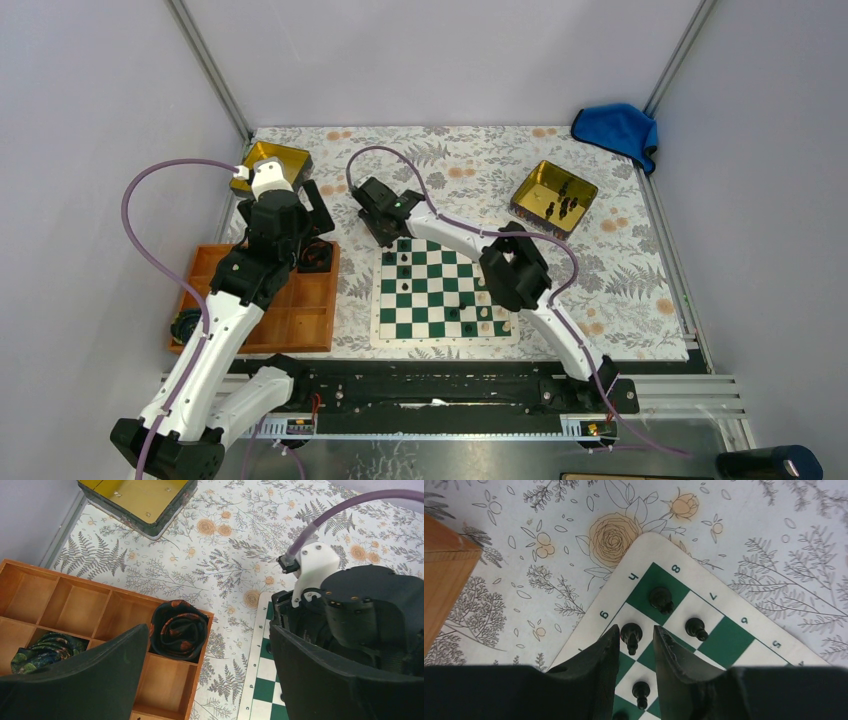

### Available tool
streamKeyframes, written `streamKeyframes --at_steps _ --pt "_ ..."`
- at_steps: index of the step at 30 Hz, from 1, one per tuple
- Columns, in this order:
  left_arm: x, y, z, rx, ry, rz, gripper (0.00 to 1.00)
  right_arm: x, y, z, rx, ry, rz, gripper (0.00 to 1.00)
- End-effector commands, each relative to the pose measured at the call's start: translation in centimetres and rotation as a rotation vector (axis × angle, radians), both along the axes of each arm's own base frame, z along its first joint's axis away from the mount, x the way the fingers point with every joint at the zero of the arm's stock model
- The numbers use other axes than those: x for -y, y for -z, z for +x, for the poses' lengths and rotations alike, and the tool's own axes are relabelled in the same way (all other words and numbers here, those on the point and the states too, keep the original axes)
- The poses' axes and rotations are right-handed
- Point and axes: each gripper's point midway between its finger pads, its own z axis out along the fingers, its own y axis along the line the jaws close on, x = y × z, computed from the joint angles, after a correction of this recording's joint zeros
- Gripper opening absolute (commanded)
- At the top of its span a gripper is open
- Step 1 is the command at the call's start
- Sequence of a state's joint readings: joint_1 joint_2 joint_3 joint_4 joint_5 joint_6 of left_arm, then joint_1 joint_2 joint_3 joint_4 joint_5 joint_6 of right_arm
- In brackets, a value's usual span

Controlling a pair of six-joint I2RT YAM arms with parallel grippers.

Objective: Set up the chess pieces on the board
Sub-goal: Place the chess piece on the chessboard.

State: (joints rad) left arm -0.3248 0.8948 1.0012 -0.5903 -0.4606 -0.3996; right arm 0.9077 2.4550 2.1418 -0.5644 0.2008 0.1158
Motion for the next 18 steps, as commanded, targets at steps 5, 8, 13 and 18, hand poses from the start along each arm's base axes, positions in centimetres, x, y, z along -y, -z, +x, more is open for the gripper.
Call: streamKeyframes --at_steps 5,8,13,18 --pt "0.2 -1.6 0.5 0.052 0.004 -0.006 0.99 0.1 -8.5 1.3 0.151 0.006 0.101 0.38" --pt "0.1 -1.9 0.4 0.060 0.003 -0.008 0.99 0.6 -10.0 1.2 0.175 0.015 0.117 0.37" --pt "-0.2 -2.0 0.4 0.057 -0.010 0.003 0.99 3.5 -14.0 2.0 0.291 0.109 0.122 0.38" --pt "0.0 -1.6 0.4 0.049 -0.006 -0.006 0.99 11.1 -17.6 5.0 0.362 0.344 0.123 0.39"
